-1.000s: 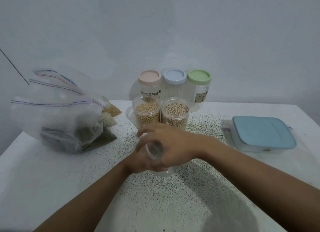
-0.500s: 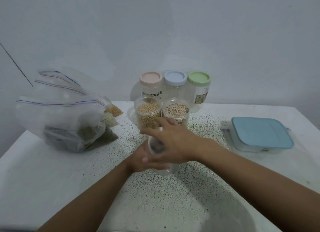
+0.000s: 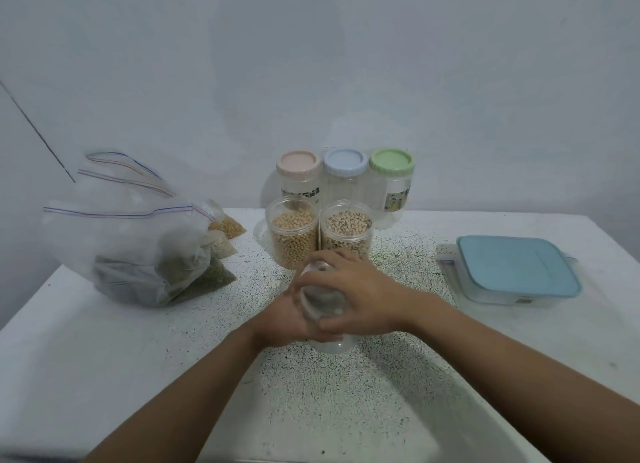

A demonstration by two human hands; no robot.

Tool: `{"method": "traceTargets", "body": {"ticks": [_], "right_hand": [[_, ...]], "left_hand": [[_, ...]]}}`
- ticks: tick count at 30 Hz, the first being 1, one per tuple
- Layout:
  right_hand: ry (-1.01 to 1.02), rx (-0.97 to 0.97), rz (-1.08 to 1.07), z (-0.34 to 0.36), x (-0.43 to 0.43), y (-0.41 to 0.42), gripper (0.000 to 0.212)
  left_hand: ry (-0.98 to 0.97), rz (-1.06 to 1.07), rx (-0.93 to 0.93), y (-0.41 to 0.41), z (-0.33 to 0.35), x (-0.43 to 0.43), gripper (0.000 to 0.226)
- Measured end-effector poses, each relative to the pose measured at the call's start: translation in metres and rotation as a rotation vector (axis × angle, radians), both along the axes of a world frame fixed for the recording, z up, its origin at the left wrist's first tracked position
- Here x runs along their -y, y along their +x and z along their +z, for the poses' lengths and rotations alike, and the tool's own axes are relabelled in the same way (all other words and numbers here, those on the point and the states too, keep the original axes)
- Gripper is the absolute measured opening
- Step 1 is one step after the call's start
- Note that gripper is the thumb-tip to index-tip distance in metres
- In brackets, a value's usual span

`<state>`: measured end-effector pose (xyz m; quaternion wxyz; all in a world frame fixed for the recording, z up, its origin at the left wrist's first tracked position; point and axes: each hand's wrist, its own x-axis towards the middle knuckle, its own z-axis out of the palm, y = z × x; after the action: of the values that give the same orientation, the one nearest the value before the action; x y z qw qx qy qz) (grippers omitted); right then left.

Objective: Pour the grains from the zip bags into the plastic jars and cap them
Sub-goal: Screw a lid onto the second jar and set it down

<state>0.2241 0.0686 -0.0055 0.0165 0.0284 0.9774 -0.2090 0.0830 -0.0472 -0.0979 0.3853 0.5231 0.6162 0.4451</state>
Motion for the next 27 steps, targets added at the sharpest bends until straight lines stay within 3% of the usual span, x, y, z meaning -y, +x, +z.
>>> {"method": "traceTargets", "body": {"ticks": [5,8,12,16,18,23,27], "right_hand": [[-0.381,-0.298,-0.138,0.015,-0.018,0.014,0.044],[-0.547,-0.47,-0.301,0.015,-0.026,0.029,0.026],[-0.638,-0.474,-0.616,-0.007,-0.045,0.054,0.029],[-0.937,-0.388,-0.875,-0.042,-0.067,0.07,0.021],[-0.884,-0.365,-0.902,-0.059,-0.073,0.072,0.021],[-0.496,-0.319,-0.862,-0.086,-0.078,0.074,0.017],[-0.162,-0.189,-0.731,-0.094,-0.088,0.074,0.035]], "left_hand": [[-0.005,0.066,0.037,0.002,-0.003,-0.001,0.104],[-0.038,0.165,-0.037,0.002,-0.001,0.002,0.101],[-0.034,0.259,-0.174,0.01,0.006,-0.003,0.103],[-0.062,0.314,-0.165,0.024,0.013,-0.004,0.103],[-0.074,0.333,-0.161,0.028,0.017,-0.004,0.103],[-0.082,0.346,-0.145,0.047,0.024,-0.007,0.108],[-0.074,0.384,-0.094,0.063,0.031,-0.011,0.104]]}}
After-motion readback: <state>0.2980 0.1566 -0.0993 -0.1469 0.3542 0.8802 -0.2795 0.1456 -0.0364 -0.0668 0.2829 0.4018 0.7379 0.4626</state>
